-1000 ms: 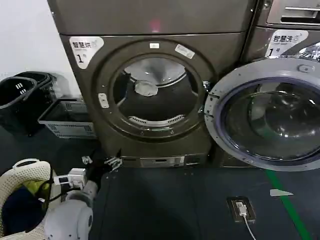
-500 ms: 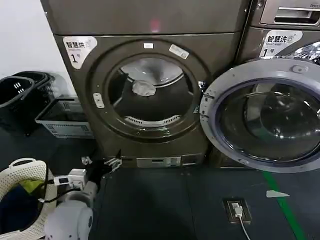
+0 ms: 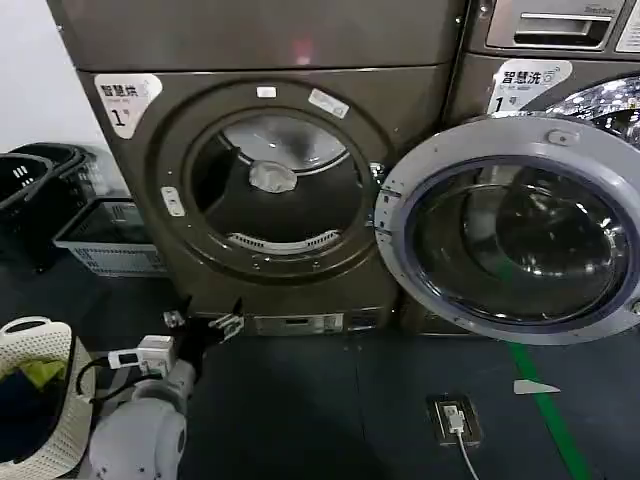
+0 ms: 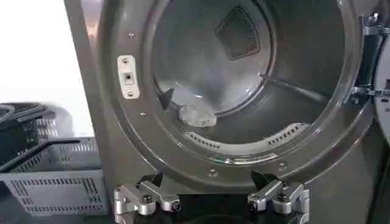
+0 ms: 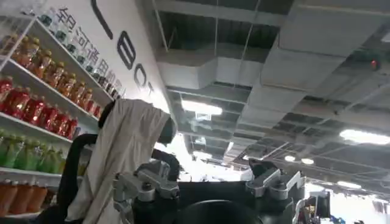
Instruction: Grasp the clothes from the dryer.
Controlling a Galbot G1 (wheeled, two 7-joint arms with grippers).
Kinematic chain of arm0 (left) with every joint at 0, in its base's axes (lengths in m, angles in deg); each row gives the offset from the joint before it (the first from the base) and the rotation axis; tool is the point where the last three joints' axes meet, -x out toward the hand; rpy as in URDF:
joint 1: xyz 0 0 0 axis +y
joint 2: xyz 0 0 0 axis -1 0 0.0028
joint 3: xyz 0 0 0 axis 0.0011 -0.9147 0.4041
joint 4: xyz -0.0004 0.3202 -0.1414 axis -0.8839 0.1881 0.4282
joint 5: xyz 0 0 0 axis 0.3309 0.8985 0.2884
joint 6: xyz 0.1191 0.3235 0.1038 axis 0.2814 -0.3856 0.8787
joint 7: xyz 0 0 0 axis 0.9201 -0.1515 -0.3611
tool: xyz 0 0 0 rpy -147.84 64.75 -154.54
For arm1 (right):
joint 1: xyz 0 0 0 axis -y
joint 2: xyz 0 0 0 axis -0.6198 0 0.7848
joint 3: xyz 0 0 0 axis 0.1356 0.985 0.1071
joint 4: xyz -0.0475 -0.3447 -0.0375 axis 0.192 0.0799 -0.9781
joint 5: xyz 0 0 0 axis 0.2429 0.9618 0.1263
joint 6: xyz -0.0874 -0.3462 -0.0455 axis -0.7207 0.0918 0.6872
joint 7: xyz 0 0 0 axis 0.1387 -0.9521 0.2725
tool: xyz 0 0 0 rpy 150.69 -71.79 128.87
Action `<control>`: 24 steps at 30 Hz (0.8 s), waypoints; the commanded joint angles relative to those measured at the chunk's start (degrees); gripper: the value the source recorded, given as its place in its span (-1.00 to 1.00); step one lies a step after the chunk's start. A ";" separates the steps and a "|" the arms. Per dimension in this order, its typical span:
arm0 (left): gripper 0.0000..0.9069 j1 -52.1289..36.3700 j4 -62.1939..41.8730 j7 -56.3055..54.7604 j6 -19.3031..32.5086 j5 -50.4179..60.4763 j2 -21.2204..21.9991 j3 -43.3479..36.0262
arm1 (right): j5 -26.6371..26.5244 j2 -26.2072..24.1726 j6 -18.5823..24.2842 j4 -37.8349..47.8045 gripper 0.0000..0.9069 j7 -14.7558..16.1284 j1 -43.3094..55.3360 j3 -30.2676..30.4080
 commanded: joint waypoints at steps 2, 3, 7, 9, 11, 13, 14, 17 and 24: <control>1.00 -0.65 -0.56 -0.07 -2.81 0.38 -0.22 0.15 | -0.01 0.19 0.28 0.01 1.00 0.00 -0.02 0.03; 1.00 -0.75 -0.63 -0.05 -2.81 0.29 -0.22 0.16 | -0.04 0.27 0.30 0.01 1.00 -0.06 -0.07 0.01; 1.00 -0.82 -0.65 0.05 -2.81 0.20 0.15 -0.11 | -0.12 0.14 0.80 0.17 1.00 -0.34 -0.15 -0.08; 1.00 -0.83 -0.77 0.03 -2.81 0.15 0.32 -0.06 | -0.01 0.25 0.94 0.17 1.00 -0.42 -0.06 -0.10; 1.00 -0.65 -0.48 0.04 -2.81 -0.14 0.27 -0.06 | 0.00 0.31 1.26 0.22 1.00 -0.46 -0.13 -0.19; 1.00 -0.58 -0.30 0.09 -2.81 -0.13 0.35 -0.17 | -0.02 0.32 1.35 0.16 1.00 -0.52 -0.02 -0.29; 1.00 -0.62 -0.28 0.09 -2.81 -0.21 0.50 -0.38 | -0.07 0.33 1.26 0.09 1.00 -0.78 0.03 -0.21; 1.00 -0.58 -0.35 0.07 -2.81 -0.16 0.52 -0.75 | -0.14 0.62 1.15 -0.09 1.00 -1.12 0.17 -0.23; 1.00 -0.63 -0.59 0.30 -2.81 0.51 0.60 -1.20 | -0.27 1.20 1.50 -0.22 1.00 -1.54 0.17 -0.29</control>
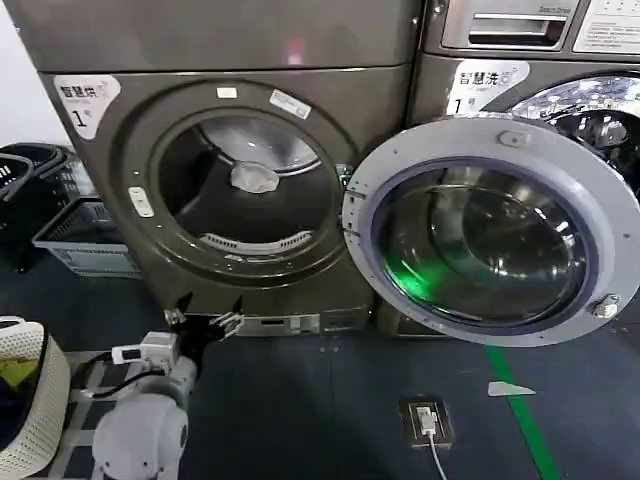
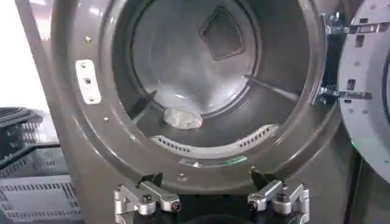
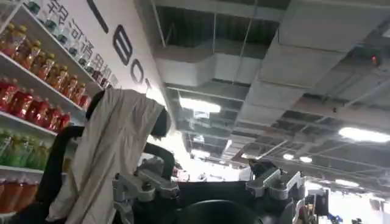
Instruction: Grasp the clothes from the dryer.
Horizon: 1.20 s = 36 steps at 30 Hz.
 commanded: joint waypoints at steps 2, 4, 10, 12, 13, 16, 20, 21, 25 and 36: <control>1.00 -0.13 0.12 0.04 -2.81 0.23 0.21 -0.15 | -0.05 0.03 0.08 -0.17 1.00 -0.22 0.01 -0.04; 1.00 0.00 0.11 -0.10 -2.81 0.15 0.30 -0.24 | -0.03 0.10 0.03 -0.25 1.00 -0.25 0.02 0.04; 1.00 0.52 0.08 -0.17 -2.81 0.24 0.28 -0.02 | 0.00 0.34 0.00 -0.87 1.00 -0.26 0.37 0.37; 1.00 0.49 -0.08 -0.10 -2.81 0.35 0.56 0.01 | 0.05 0.35 -0.03 -1.00 1.00 -0.31 0.65 0.72; 1.00 0.35 -0.25 -0.17 -2.81 0.60 0.85 0.00 | 0.07 0.49 0.00 -1.19 1.00 -0.33 0.77 1.14; 1.00 0.55 -0.40 -0.12 -2.81 0.77 0.95 0.01 | 0.07 0.54 -0.07 -1.20 1.00 -0.37 0.97 1.43; 1.00 0.66 -0.44 -0.04 -2.81 1.07 0.98 0.16 | 0.06 0.53 -0.06 -1.23 1.00 -0.33 0.94 1.55; 1.00 0.83 -0.47 0.10 -2.81 1.71 1.07 0.06 | 0.07 0.55 -0.06 -1.19 1.00 -0.32 1.00 1.61; 1.00 1.32 -0.65 0.20 -2.81 1.86 1.24 -0.08 | 0.14 0.83 0.03 -1.11 1.00 -0.31 0.86 1.88; 1.00 0.25 -1.51 -0.10 -2.81 0.10 1.20 -0.19 | 0.19 0.66 -0.13 -1.05 1.00 -0.26 1.27 2.30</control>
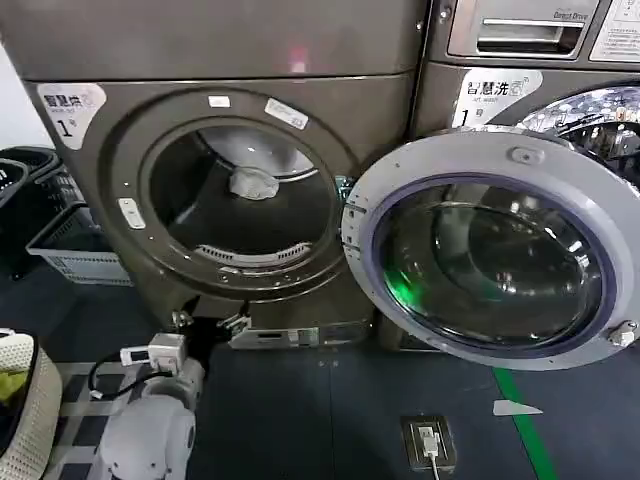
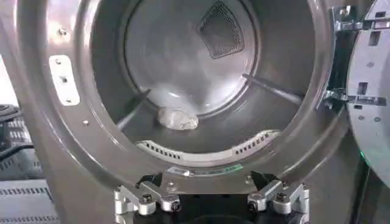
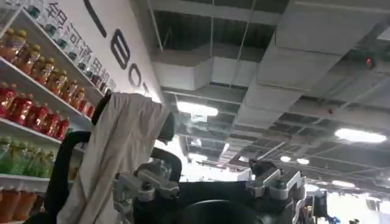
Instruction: Grasp the clothes from the dryer.
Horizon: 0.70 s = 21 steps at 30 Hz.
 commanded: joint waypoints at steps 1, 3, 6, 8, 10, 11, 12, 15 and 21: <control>1.00 -0.33 -0.22 -0.34 -2.81 -1.44 0.06 -0.03 | 0.00 -0.07 -0.03 0.05 1.00 -0.01 0.00 0.01; 1.00 -0.54 -0.29 -0.70 -2.81 -1.24 0.04 -0.35 | 0.01 -0.05 -0.04 0.00 1.00 0.01 0.00 0.03; 1.00 -0.79 -0.53 -2.01 -2.81 -0.82 0.04 -0.70 | 0.06 -0.18 -0.08 0.01 1.00 0.06 0.12 0.07; 1.00 -0.85 -0.42 -1.99 -2.81 -0.52 -0.14 -0.58 | 0.05 -0.40 -0.13 0.07 1.00 0.07 0.23 0.04; 1.00 -0.94 -0.43 -2.07 -2.81 -0.18 -0.30 -0.45 | 0.03 -0.51 -0.18 -0.01 1.00 0.10 0.22 0.11; 1.00 -0.97 -0.48 -2.11 -2.81 -0.22 -0.39 -0.37 | 0.01 -0.57 -0.15 -0.02 1.00 0.13 0.06 0.16; 1.00 -1.01 -0.54 -2.17 -2.81 -0.21 -0.44 -0.35 | -0.02 -0.69 -0.14 0.03 1.00 0.11 0.01 0.11; 1.00 -1.23 -0.79 -2.72 -2.81 -0.31 -0.48 -0.23 | -0.05 -0.79 -0.18 0.04 1.00 0.12 -0.15 -0.01; 1.00 -1.08 -0.67 -2.23 -2.81 -1.12 -0.76 -0.12 | -0.10 -0.55 -0.18 0.10 1.00 0.11 -0.28 -0.12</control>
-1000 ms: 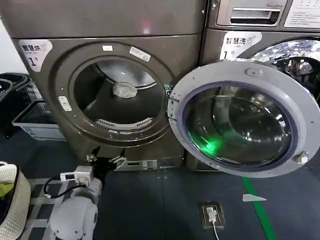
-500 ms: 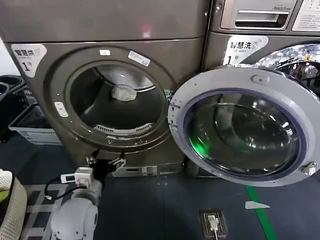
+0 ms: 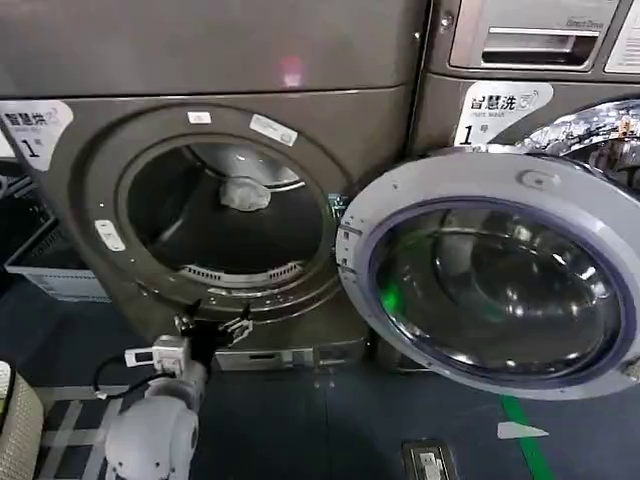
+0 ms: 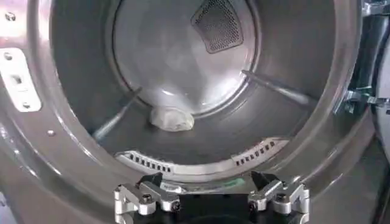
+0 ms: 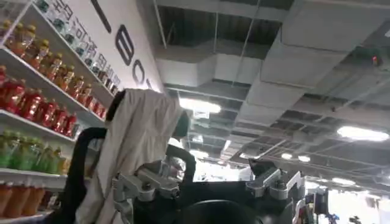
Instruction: Grasp the clothes from the dryer.
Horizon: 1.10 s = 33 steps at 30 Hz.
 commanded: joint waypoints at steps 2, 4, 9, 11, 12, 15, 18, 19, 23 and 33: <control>1.00 0.10 0.17 0.46 -2.81 -0.53 -0.30 0.10 | -0.07 -0.06 0.01 0.28 1.00 0.00 -0.17 -0.10; 1.00 0.13 0.31 0.64 -2.81 -0.58 -0.44 0.10 | -0.06 -0.08 0.03 0.55 1.00 0.00 -0.16 -0.09; 1.00 0.23 0.34 0.66 -2.81 -1.19 -0.32 0.11 | -0.04 -0.08 0.01 0.45 1.00 0.00 -0.11 -0.05; 1.00 0.20 0.37 0.68 -2.81 -1.16 -0.22 0.09 | -0.07 -0.10 0.01 0.43 1.00 -0.01 -0.12 -0.09; 1.00 0.21 0.42 0.80 -2.81 -1.16 -0.15 0.06 | -0.08 -0.10 0.02 0.45 1.00 0.00 -0.15 -0.15; 1.00 0.23 0.47 0.96 -2.81 -1.49 -0.08 0.03 | -0.07 -0.13 0.01 0.61 1.00 -0.01 -0.20 -0.28; 1.00 0.18 0.58 1.06 -2.81 -1.58 -0.12 0.11 | -0.05 -0.06 -0.01 0.75 1.00 0.01 -0.10 -0.33; 1.00 0.05 0.61 1.00 -2.81 -1.43 -0.09 0.13 | -0.07 0.03 -0.04 0.75 1.00 0.01 -0.10 -0.34; 1.00 -0.06 0.50 1.15 -2.81 -1.18 0.01 0.13 | -0.09 0.42 0.06 1.00 1.00 0.06 -0.23 -0.54; 1.00 0.23 0.83 1.12 -2.81 -1.21 0.39 0.05 | -0.05 0.37 0.18 1.57 1.00 0.13 -0.48 -0.93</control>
